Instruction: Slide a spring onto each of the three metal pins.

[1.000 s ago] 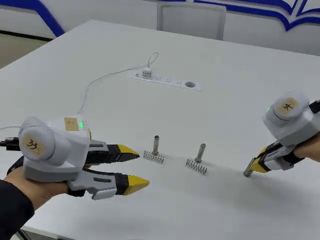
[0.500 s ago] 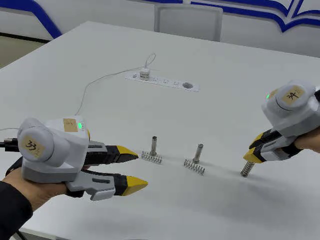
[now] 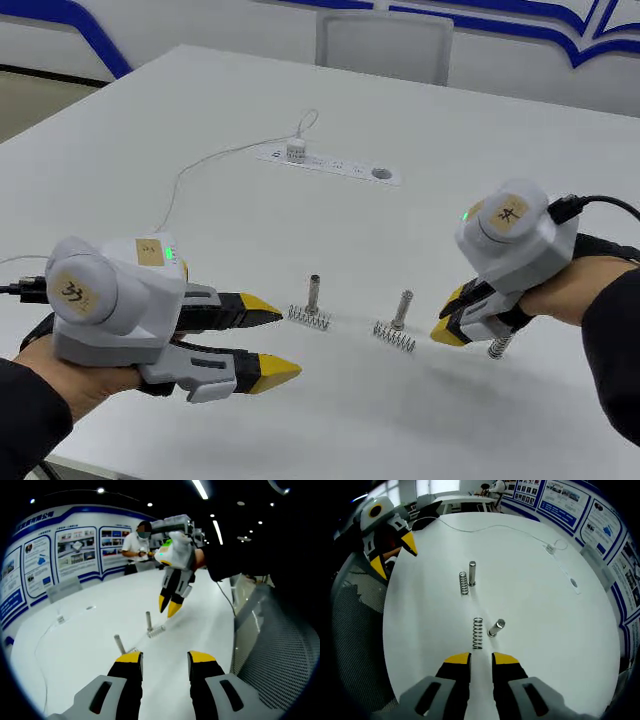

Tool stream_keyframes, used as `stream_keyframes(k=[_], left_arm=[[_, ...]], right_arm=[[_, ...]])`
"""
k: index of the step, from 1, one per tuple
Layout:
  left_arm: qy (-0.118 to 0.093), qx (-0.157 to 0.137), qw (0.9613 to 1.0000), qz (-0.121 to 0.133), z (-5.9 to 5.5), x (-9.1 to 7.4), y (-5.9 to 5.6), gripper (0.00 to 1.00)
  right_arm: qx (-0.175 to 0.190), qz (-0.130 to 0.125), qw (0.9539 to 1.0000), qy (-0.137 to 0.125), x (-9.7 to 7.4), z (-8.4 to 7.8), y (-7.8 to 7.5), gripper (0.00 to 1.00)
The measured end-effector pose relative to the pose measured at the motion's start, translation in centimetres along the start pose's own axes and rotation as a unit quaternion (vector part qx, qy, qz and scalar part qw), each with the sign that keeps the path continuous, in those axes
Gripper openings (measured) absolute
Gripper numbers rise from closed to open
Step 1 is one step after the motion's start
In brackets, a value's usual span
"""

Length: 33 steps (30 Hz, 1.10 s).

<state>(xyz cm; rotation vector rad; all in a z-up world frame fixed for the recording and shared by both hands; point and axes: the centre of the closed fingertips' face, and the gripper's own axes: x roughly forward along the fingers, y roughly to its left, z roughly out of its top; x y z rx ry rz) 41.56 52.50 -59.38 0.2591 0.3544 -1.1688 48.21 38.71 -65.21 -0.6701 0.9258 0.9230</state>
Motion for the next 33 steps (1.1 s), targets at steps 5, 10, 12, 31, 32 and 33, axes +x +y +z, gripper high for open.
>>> stream_keyframes(k=[5,10,12,31,32,33], left_arm=[[0.001,-0.001,1.0000,0.001,-0.1,0.0,0.1,0.37],[0.002,0.000,1.0000,0.001,-0.1,0.0,0.1,0.37],[0.002,-0.001,1.0000,0.001,-0.1,0.0,0.1,0.36],[0.006,0.002,1.0000,-0.002,-0.4,0.1,0.1,0.36],[0.008,0.004,1.0000,-0.003,-0.4,0.1,0.1,0.36],[0.009,0.006,0.9999,-0.004,-0.4,0.1,0.0,0.36]], right_arm=[[-0.001,0.010,0.9999,0.003,1.4,0.3,0.2,0.17],[0.002,0.017,0.9998,0.009,2.7,0.0,0.3,0.16],[0.001,0.018,0.9998,0.012,3.0,-0.2,0.4,0.16],[0.007,0.029,0.9993,0.023,3.3,-0.5,1.0,0.12],[0.005,0.030,0.9993,0.023,3.0,-0.4,1.2,0.12],[0.001,0.030,0.9993,0.024,2.8,-0.3,1.3,0.12]])
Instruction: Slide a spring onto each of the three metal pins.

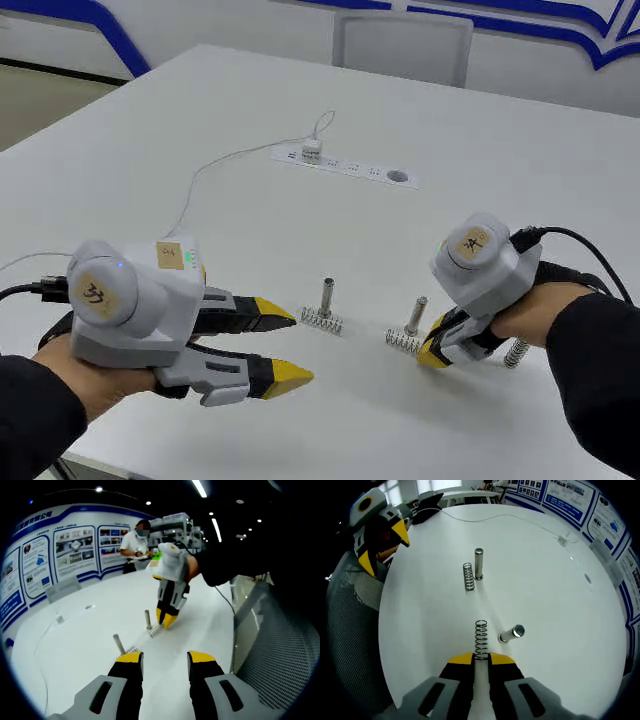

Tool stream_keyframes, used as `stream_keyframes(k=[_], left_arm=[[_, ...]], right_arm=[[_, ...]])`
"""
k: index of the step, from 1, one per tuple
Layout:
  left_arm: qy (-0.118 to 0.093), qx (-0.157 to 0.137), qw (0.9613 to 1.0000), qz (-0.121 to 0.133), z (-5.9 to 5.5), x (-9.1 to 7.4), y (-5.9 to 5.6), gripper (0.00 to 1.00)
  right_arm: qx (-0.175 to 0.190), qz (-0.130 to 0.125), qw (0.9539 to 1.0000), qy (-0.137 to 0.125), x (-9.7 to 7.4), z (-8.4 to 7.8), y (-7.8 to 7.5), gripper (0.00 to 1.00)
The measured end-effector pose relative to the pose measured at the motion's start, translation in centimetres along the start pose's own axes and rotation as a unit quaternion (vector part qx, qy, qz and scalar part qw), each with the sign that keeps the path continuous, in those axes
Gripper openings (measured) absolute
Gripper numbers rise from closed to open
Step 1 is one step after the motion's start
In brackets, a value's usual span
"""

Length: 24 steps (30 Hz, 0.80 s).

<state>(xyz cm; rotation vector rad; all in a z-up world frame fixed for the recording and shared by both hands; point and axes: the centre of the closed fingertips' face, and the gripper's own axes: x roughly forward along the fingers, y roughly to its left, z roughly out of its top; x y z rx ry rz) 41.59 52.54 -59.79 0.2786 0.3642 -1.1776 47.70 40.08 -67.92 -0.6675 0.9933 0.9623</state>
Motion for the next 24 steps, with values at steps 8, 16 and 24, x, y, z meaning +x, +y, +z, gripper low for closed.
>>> stream_keyframes(k=[8,16,24], left_arm=[[0.011,0.028,0.9994,-0.016,0.9,0.8,-0.3,0.36],[0.022,0.053,0.9980,-0.028,1.6,1.7,0.4,0.35],[0.019,0.060,0.9973,-0.038,1.5,2.5,-0.3,0.33]], right_arm=[[-0.022,0.001,0.9998,-0.005,-2.1,1.1,1.2,0.11],[-0.048,0.030,0.9980,-0.029,-4.9,3.8,4.2,0.11],[-0.075,0.056,0.9946,-0.042,-6.4,5.8,6.8,0.11]])
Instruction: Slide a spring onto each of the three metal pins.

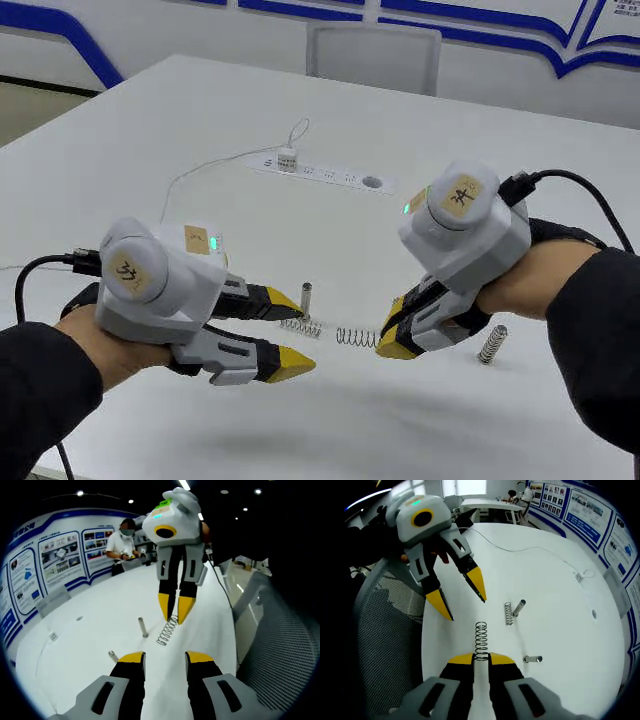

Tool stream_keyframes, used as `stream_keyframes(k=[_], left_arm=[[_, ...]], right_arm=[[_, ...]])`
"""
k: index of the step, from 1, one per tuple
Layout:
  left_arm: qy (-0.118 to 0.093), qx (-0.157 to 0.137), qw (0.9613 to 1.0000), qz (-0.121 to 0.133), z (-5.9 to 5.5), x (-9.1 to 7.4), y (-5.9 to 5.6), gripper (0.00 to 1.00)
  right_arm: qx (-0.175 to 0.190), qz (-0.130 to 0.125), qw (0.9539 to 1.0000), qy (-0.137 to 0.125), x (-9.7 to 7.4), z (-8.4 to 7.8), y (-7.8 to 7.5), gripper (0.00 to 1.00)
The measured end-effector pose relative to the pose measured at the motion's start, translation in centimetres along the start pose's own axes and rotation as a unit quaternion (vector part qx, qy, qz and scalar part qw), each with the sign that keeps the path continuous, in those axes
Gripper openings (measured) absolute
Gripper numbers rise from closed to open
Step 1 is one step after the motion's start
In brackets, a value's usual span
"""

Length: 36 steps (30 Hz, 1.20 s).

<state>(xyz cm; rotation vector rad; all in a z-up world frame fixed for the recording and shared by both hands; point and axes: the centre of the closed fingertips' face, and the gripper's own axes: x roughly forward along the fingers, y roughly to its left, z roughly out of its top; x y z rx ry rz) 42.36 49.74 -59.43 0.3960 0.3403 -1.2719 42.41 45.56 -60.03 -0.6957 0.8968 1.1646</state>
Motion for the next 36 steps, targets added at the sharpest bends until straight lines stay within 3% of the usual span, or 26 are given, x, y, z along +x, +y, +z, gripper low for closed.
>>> stream_keyframes(k=[10,18,23,36], left_arm=[[0.007,0.034,0.9991,-0.024,-0.1,1.2,-1.8,0.28],[0.011,0.053,0.9979,-0.035,-0.2,1.6,-2.4,0.19],[0.008,0.059,0.9976,-0.036,-0.1,1.7,-2.5,0.13],[0.001,0.044,0.9983,-0.037,0.1,1.6,-2.6,0.11]], right_arm=[[-0.013,0.030,0.9994,0.012,0.1,0.6,1.8,0.11],[-0.017,0.046,0.9986,0.019,0.0,0.6,2.7,0.11],[-0.020,0.049,0.9985,0.016,-0.3,1.1,3.2,0.11],[-0.037,0.034,0.9987,-0.012,-1.3,3.2,3.3,0.12]])
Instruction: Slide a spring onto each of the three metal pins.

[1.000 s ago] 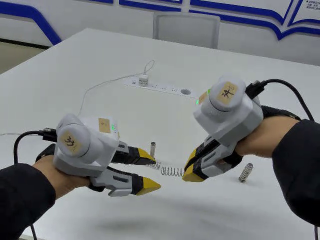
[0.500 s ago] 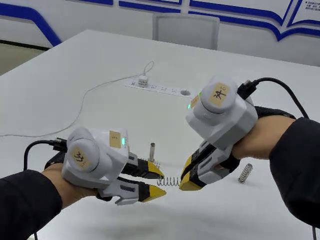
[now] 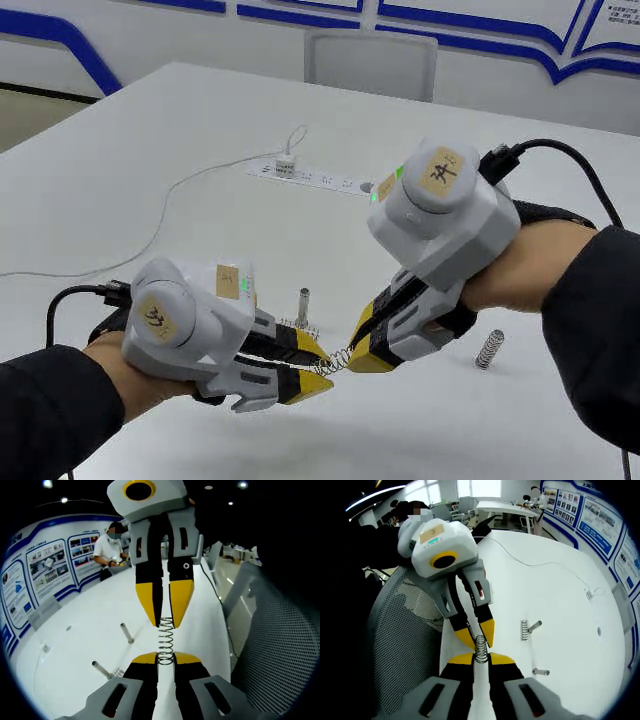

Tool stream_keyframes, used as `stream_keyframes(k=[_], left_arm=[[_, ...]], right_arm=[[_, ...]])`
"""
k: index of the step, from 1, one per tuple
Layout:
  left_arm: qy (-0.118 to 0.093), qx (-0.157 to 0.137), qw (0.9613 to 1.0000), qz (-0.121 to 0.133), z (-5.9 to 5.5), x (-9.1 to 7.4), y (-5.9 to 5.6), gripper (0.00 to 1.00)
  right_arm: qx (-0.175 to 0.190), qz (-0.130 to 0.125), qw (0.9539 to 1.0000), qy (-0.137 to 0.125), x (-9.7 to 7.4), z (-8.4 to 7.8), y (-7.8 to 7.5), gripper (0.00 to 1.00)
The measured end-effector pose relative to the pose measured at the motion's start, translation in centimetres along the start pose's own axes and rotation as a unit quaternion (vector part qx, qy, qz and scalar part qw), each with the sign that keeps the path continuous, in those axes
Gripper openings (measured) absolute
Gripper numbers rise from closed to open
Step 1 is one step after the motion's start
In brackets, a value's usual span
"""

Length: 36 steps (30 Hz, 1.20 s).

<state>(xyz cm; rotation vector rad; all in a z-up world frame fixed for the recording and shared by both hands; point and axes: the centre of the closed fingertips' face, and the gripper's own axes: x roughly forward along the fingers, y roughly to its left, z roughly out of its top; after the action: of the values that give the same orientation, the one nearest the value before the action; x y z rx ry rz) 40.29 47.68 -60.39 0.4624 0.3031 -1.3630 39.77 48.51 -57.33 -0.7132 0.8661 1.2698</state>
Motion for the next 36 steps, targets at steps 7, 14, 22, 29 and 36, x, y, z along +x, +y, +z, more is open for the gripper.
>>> stream_keyframes(k=[7,14,22,29,36], left_arm=[[-0.007,-0.012,0.9999,-0.004,0.3,0.0,-0.2,0.11],[-0.020,-0.036,0.9991,-0.005,0.4,-0.1,0.0,0.11],[-0.034,-0.046,0.9984,-0.001,0.8,-0.4,0.2,0.11],[-0.031,-0.034,0.9989,-0.002,0.9,-0.2,0.0,0.11],[-0.034,-0.033,0.9989,0.005,1.0,-0.3,0.3,0.12]], right_arm=[[-0.013,-0.010,0.9997,-0.019,-0.2,1.3,0.1,0.11],[-0.032,-0.014,0.9991,-0.024,-0.2,1.8,0.1,0.12],[-0.031,-0.012,0.9992,-0.020,0.4,1.6,-0.2,0.16],[-0.029,-0.002,0.9995,-0.014,1.0,1.5,0.0,0.13],[-0.027,-0.005,0.9995,-0.014,0.8,1.6,-0.1,0.12]])
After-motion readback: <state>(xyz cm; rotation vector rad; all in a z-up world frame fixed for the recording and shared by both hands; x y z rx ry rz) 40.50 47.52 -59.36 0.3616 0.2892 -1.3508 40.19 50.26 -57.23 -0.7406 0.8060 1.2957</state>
